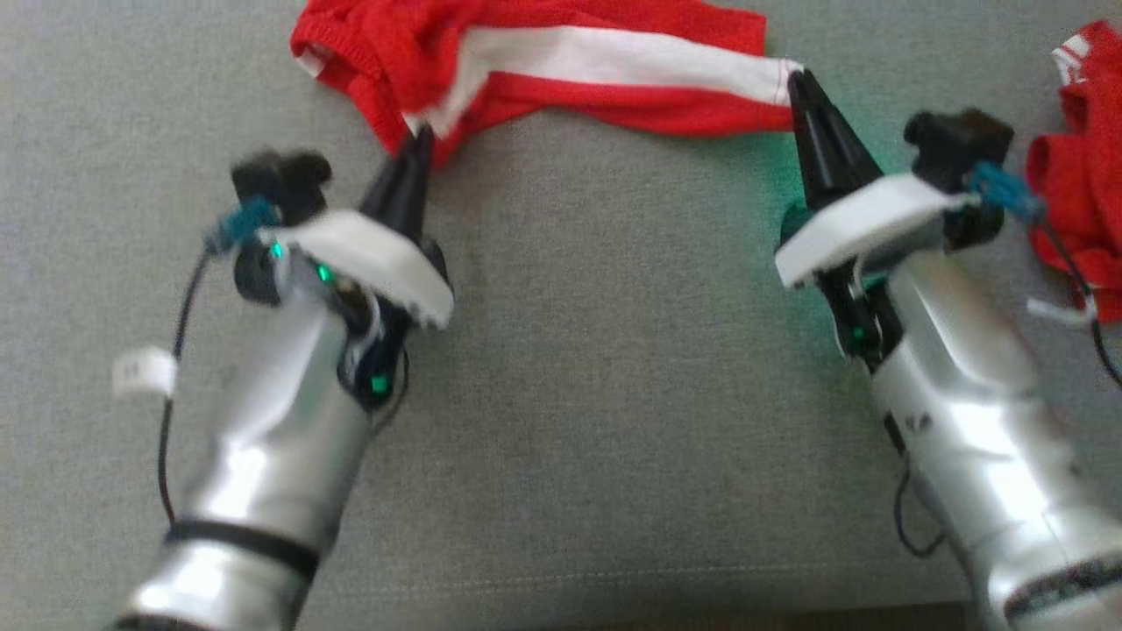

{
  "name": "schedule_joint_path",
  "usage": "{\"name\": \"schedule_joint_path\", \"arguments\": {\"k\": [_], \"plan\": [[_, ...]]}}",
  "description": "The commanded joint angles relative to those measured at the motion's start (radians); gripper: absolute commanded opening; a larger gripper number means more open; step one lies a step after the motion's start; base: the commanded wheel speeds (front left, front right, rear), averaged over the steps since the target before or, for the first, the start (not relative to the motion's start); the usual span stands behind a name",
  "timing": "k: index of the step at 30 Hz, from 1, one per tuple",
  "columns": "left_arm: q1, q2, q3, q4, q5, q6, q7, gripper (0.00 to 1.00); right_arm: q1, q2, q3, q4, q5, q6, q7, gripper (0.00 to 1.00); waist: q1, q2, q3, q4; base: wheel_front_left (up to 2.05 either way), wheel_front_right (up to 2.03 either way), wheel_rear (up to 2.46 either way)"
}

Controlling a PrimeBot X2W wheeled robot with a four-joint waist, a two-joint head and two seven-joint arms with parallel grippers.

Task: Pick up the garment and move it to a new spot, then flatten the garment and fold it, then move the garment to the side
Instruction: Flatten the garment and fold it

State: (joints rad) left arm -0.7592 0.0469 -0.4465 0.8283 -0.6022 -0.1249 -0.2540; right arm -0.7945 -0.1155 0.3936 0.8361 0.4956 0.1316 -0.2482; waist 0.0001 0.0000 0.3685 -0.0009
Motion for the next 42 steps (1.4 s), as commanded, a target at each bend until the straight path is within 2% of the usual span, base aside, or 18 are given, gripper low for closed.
{"name": "schedule_joint_path", "arguments": {"k": [1, 7, 11, 14, 19, 24, 29, 33, 39, 40, 42], "plan": [[0.054, 0.047, 0.018, -0.090, 0.022, -0.006, -0.008, 0.00, 0.069, -0.002, -0.014, -0.097, -0.026, -0.001, -0.013, 0.00, -0.0001, 0.0000, -0.023, -0.006, 0.00, 0.00, 0.00], [0.291, 0.110, 0.026, -0.326, 0.081, -0.006, -0.008, 0.00, 0.346, -0.024, -0.123, -0.350, -0.091, -0.001, -0.012, 0.00, -0.0001, 0.0000, -0.105, 0.002, 0.00, 0.00, 0.00], [0.436, 0.149, 0.020, -0.448, 0.102, 0.003, -0.007, 0.00, 0.542, -0.020, -0.210, -0.548, -0.133, -0.001, 0.061, 0.00, -0.0001, 0.0000, -0.160, 0.010, 0.00, 0.00, 0.00], [0.529, 0.179, 0.016, -0.550, 0.103, 0.030, 0.012, 0.00, 0.686, -0.003, -0.275, -0.721, -0.171, -0.001, 0.145, 0.00, -0.0001, 0.0000, -0.194, 0.015, 0.00, 0.00, 0.00], [0.672, 0.224, 0.011, -0.732, 0.085, 0.083, 0.102, 0.00, 0.898, 0.033, -0.353, -0.996, -0.219, -0.001, 0.280, 0.00, -0.0001, 0.0000, -0.237, 0.021, 0.00, 0.00, 0.00], [0.776, 0.257, 0.018, -0.898, 0.066, 0.139, 0.178, 0.00, 1.023, 0.053, -0.391, -1.174, -0.234, -0.001, 0.382, 0.00, -0.0001, 0.0000, -0.247, 0.025, 0.00, 0.00, 0.00], [0.799, 0.270, 0.021, -0.974, 0.058, 0.160, 0.211, 0.00, 1.037, 0.058, -0.417, -1.228, -0.236, -0.001, 0.423, 0.00, -0.0001, 0.0000, -0.235, 0.032, 0.00, 0.00, 0.00], [0.772, 0.270, 0.033, -0.989, 0.036, 0.155, 0.226, 0.00, 0.968, 0.046, -0.420, -1.208, -0.228, -0.001, 0.446, 0.00, -0.0001, 0.0000, -0.200, 0.036, 0.00, 0.00, 0.00], [0.672, 0.253, 0.046, -0.953, -0.023, 0.112, 0.256, 0.00, 0.753, -0.041, -0.390, -1.082, -0.192, -0.001, 0.468, 0.00, -0.0001, 0.0000, -0.115, 0.058, 0.00, 0.00, 0.00], [0.633, 0.247, 0.051, -0.929, -0.043, 0.095, 0.262, 0.00, 0.670, -0.075, -0.366, -1.026, -0.180, -0.001, 0.472, 0.00, -0.0001, 0.0000, -0.087, 0.065, 0.00, 0.00, 0.00], [0.591, 0.241, 0.056, -0.905, -0.058, 0.078, 0.263, 0.00, 0.583, -0.104, -0.341, -0.967, -0.167, -0.001, 0.471, 0.00, -0.0001, 0.0000, -0.059, 0.074, 0.00, 0.00, 0.00]]}}
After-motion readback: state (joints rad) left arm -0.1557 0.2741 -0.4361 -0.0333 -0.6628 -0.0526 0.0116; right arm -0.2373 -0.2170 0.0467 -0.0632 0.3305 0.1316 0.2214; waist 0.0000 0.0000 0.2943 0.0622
